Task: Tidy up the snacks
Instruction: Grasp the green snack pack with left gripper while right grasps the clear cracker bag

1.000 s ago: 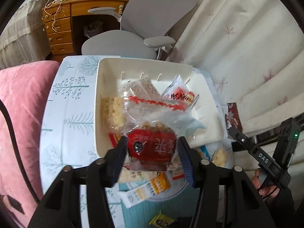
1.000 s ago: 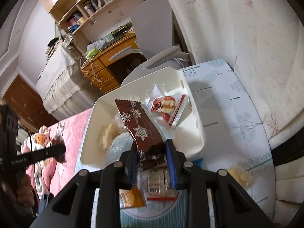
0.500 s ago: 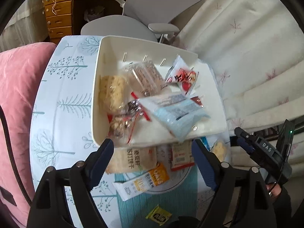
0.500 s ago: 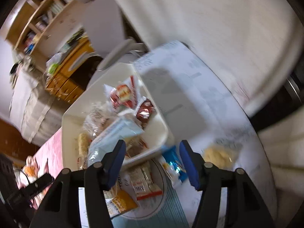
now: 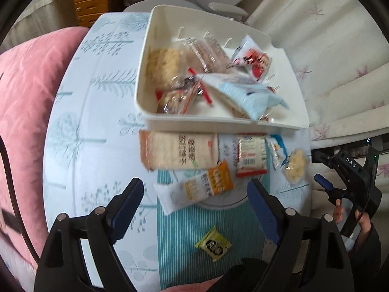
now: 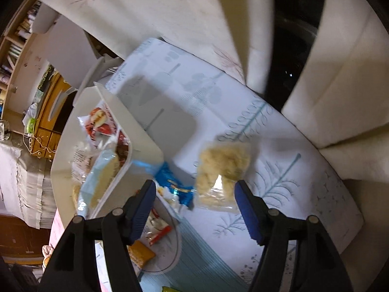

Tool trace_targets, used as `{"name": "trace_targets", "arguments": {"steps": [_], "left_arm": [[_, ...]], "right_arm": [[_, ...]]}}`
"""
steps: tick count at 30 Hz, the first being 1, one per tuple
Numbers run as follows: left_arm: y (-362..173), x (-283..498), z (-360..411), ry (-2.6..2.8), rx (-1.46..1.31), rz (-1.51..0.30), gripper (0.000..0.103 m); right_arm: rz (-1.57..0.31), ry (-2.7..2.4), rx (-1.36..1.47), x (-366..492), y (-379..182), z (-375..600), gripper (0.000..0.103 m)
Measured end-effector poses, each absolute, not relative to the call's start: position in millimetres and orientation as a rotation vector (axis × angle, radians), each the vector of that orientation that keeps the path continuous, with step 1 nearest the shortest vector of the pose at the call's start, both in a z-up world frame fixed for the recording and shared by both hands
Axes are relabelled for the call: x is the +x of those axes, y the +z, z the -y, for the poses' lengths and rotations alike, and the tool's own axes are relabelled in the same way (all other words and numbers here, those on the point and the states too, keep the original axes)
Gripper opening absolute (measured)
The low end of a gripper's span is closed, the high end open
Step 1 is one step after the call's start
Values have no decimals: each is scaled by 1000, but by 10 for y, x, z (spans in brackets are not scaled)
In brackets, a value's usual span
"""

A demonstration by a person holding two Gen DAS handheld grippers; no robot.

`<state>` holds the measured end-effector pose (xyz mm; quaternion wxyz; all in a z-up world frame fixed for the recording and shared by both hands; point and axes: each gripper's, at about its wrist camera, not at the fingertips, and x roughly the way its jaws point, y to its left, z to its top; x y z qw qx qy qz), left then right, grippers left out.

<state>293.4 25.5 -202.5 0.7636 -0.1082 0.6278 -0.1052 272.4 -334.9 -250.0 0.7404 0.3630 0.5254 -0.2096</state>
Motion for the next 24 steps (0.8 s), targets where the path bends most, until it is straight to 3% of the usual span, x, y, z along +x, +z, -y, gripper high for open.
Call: {"name": "trace_targets", "arguments": {"steps": [24], "left_arm": [[-2600, 1679, 118, 221, -531, -1476, 86]], "right_arm": [[-1427, -309, 824, 2920, -3041, 3764, 67]]}}
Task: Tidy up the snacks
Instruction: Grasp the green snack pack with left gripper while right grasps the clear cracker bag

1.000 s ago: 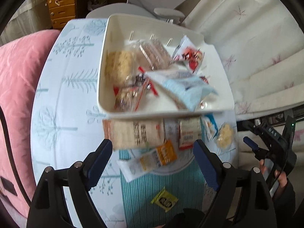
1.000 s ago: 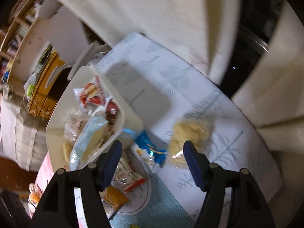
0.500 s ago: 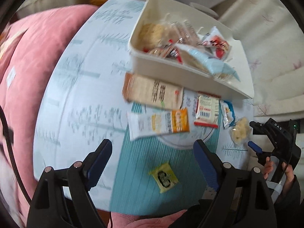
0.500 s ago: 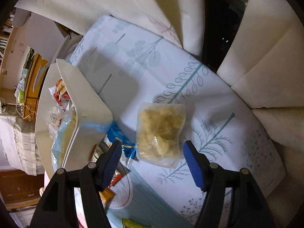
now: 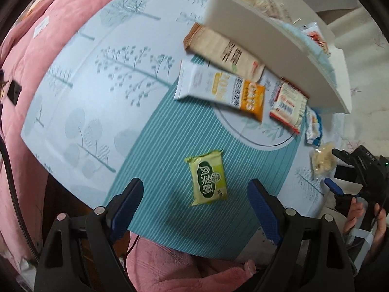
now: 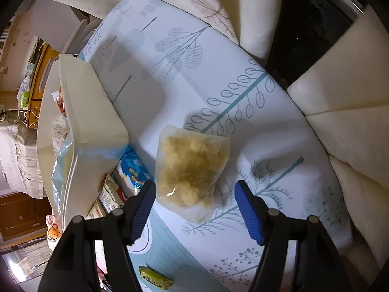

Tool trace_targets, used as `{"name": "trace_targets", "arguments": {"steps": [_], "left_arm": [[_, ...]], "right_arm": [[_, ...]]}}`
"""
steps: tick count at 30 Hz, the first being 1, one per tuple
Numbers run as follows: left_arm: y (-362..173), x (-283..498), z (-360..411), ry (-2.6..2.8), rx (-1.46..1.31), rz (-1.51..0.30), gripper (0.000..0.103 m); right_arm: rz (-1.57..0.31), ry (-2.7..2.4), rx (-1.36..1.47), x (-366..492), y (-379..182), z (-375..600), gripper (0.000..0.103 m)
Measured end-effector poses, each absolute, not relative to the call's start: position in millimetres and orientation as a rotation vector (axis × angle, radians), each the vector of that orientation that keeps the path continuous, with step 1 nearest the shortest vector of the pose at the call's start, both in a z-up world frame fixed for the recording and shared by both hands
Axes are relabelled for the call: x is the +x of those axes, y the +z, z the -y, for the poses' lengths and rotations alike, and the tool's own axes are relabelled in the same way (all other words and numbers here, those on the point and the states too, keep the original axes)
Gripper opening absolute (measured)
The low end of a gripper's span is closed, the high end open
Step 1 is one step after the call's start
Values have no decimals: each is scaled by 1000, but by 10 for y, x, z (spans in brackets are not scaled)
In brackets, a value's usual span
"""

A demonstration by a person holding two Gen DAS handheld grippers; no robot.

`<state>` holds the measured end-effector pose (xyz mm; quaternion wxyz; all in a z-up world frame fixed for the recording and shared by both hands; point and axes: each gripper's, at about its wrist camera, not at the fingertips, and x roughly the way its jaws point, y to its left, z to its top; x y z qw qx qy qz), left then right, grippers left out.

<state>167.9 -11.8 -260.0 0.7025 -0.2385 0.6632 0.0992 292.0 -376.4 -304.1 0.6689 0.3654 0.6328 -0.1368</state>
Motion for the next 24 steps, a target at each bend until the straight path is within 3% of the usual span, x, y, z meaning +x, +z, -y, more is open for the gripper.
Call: {"name": "trace_targets", "arguments": {"steps": [13, 20, 24], "left_arm": [[-3026, 1748, 337, 313, -557, -1591, 83], [-3118, 1853, 464, 341, -557, -1621, 63], [-3197, 1902, 489, 355, -570, -1650, 38]], "right_arm": [[-1512, -364, 807, 3236, -3236, 3723, 67], [-1568, -378, 748, 3451, -3296, 3642, 68], [-1597, -350, 711, 3546, -3320, 3594, 68]]}}
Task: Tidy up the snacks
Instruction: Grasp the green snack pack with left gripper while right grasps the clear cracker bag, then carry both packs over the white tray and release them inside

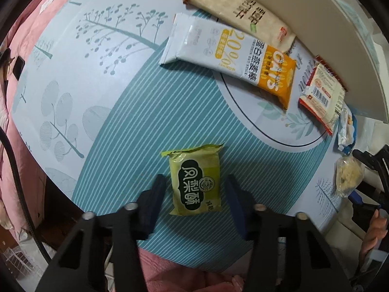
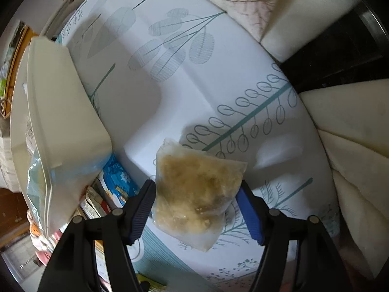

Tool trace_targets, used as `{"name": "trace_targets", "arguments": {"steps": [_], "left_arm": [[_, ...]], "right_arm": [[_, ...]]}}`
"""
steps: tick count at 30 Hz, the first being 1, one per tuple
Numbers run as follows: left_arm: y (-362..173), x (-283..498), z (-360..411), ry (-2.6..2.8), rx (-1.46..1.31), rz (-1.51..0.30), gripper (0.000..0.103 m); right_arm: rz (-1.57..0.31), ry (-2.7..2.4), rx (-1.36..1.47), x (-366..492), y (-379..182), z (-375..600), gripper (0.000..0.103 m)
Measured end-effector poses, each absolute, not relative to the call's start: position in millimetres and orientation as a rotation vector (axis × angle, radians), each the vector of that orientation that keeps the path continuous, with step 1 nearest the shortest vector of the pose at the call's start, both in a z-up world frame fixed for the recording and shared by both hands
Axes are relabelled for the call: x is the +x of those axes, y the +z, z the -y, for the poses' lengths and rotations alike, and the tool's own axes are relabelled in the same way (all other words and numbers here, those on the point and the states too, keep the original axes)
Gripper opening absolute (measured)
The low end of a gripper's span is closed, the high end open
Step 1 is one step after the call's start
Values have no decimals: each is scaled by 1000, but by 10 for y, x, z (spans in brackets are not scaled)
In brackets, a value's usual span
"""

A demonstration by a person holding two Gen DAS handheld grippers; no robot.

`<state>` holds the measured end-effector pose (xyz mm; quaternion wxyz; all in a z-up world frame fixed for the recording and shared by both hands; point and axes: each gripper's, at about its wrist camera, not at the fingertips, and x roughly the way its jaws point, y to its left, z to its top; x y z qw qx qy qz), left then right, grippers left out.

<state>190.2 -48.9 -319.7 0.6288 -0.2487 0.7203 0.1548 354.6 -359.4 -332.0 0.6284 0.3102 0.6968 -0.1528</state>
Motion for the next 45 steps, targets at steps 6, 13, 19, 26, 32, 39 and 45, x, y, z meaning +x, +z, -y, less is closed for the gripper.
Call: {"name": "trace_targets", "arguments": {"steps": [6, 13, 19, 26, 32, 39, 45], "left_arm": [[-3217, 1914, 480, 340, -597, -1668, 35], [-3017, 2026, 468, 297, -555, -1670, 34], [-2805, 2211, 471, 239, -507, -1660, 34], [-2298, 2375, 352, 126, -453, -1595, 35], [-1803, 2659, 304, 41, -340, -1504, 35], [-1408, 3015, 322, -59, -229, -1434, 35], [-1360, 3354, 264, -105, -160, -1374, 35]], "right_arm": [[-1604, -327, 688, 3571, -3315, 3556, 58], [-1620, -310, 736, 3433, -3333, 3655, 47], [-1631, -310, 720, 3309, -3289, 3654, 42], [-1532, -276, 655, 3194, -2934, 3573, 42], [-1389, -222, 613, 3091, -2546, 3560, 42], [-1205, -169, 544, 3182, -2135, 3379, 42], [-1059, -125, 413, 3308, -1915, 3166, 42]]}}
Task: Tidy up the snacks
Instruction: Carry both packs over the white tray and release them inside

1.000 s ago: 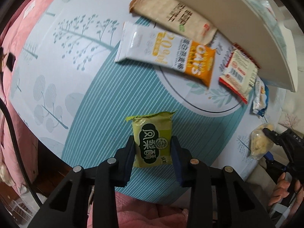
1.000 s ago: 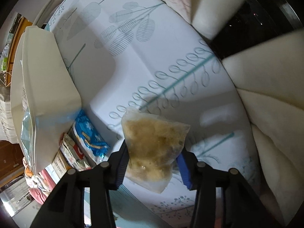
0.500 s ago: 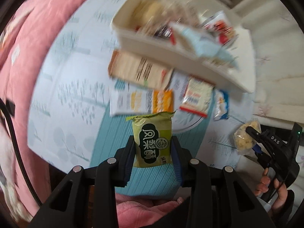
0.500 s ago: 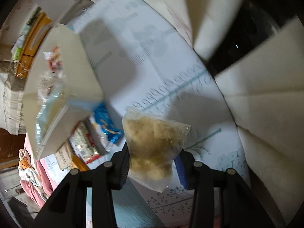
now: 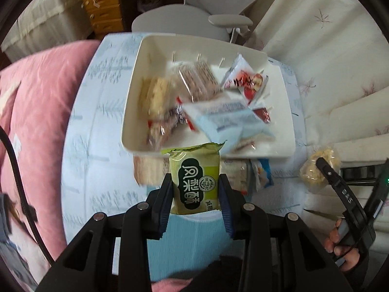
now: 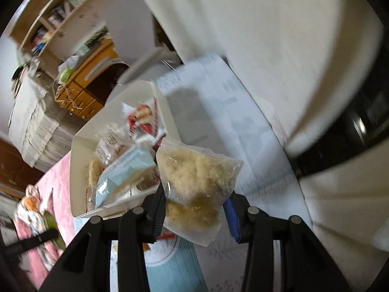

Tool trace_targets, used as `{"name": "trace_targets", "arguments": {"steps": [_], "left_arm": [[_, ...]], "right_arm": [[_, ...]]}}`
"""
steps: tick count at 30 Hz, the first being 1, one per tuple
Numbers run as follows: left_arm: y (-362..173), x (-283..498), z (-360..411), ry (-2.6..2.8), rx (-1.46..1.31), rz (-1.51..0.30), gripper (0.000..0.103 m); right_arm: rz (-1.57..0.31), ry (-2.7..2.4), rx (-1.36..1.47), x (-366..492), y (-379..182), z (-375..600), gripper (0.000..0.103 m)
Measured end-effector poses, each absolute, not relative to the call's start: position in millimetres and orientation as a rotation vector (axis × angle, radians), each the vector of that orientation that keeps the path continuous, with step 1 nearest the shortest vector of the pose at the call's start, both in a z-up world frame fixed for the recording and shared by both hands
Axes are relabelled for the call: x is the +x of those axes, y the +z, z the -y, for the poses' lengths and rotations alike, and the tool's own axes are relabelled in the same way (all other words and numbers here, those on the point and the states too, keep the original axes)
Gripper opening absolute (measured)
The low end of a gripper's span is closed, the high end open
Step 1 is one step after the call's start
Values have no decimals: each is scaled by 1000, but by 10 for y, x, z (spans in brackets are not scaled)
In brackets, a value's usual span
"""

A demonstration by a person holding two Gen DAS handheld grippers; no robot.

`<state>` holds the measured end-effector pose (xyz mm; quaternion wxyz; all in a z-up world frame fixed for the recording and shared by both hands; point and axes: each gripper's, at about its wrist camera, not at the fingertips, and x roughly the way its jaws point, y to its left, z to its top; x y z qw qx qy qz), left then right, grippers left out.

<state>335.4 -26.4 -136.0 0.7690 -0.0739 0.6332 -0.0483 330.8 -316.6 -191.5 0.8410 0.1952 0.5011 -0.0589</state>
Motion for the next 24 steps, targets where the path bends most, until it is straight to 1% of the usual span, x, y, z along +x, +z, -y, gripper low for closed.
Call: {"name": "trace_targets", "arguments": {"steps": [6, 10, 11, 12, 13, 14, 15, 24], "left_arm": [[-1444, 3614, 226, -166, -140, -1298, 35], [-1568, 3760, 199, -175, -131, -1295, 35], [-1587, 3786, 194, -176, -121, -1290, 37], [-1593, 3801, 191, -177, -103, -1285, 46], [-1586, 3803, 192, -180, -88, -1281, 54], [-1569, 3800, 191, -183, -68, -1272, 67], [-1543, 3781, 182, -188, -56, -1256, 68], [-1503, 3514, 65, -260, -50, -1250, 68]], "right_arm": [[-940, -30, 325, 3446, -1776, 2869, 42], [-925, -16, 309, 3571, -1779, 2735, 42], [-924, -15, 314, 3607, -1794, 2711, 43], [-927, -15, 319, 3620, -1802, 2695, 44], [-939, -19, 325, 3632, -1800, 2678, 48], [-943, -26, 330, 3628, -1805, 2671, 60], [-933, -31, 335, 3608, -1794, 2671, 65], [-914, -38, 323, 3367, -1829, 2674, 65]]}}
